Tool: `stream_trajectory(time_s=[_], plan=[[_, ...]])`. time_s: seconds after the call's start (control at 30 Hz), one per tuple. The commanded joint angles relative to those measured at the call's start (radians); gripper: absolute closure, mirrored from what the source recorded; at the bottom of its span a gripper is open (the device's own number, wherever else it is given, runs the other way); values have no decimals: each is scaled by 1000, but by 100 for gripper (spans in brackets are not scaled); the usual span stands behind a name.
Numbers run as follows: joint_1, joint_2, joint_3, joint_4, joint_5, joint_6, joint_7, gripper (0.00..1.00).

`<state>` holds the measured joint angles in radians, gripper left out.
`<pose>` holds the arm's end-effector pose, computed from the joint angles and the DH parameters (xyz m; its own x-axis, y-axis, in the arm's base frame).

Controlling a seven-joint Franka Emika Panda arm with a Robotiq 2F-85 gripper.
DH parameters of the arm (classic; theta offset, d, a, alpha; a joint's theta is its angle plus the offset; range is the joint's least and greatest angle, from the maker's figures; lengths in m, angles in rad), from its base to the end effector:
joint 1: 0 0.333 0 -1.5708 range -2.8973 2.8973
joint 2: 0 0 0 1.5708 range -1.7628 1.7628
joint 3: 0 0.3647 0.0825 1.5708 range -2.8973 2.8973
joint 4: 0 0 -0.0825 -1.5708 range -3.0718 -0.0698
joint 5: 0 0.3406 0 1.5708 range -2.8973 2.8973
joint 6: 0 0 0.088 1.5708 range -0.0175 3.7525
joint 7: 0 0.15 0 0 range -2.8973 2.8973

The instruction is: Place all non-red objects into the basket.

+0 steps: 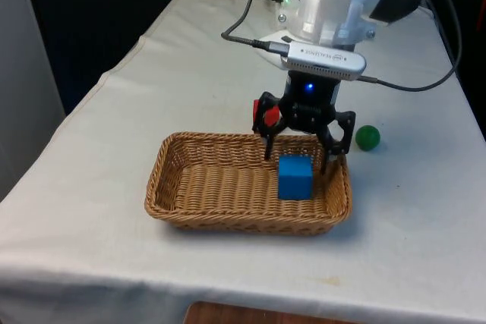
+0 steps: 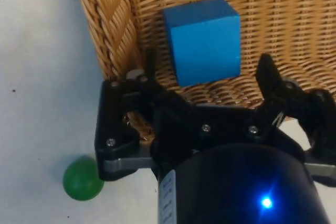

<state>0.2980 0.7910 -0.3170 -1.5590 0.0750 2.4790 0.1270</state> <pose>0.7267 0.0310 0.2334 0.9802 -0.0787 0.1816 -0.1060 -0.9836 0.1459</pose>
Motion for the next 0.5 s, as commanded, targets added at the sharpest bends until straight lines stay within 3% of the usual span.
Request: stream_trajectory(time_s=[0.0,0.03,0.07,0.1,0.27,0.33,0.37,0.47], plan=[[-10,4,12,5,10,5,-11,13],[-10,4,12,5,10,5,-12,4],[0,1,0,0,0,0,-1,0],[-10,4,12,5,10,5,-12,0],[-10,6,12,6,11,6,-12,0],[0,2,0,0,0,1,-1,0],[-5,-8,7,-2,7,-1,-9,0],[2,-33,1,-17,3,-10,-4,0]])
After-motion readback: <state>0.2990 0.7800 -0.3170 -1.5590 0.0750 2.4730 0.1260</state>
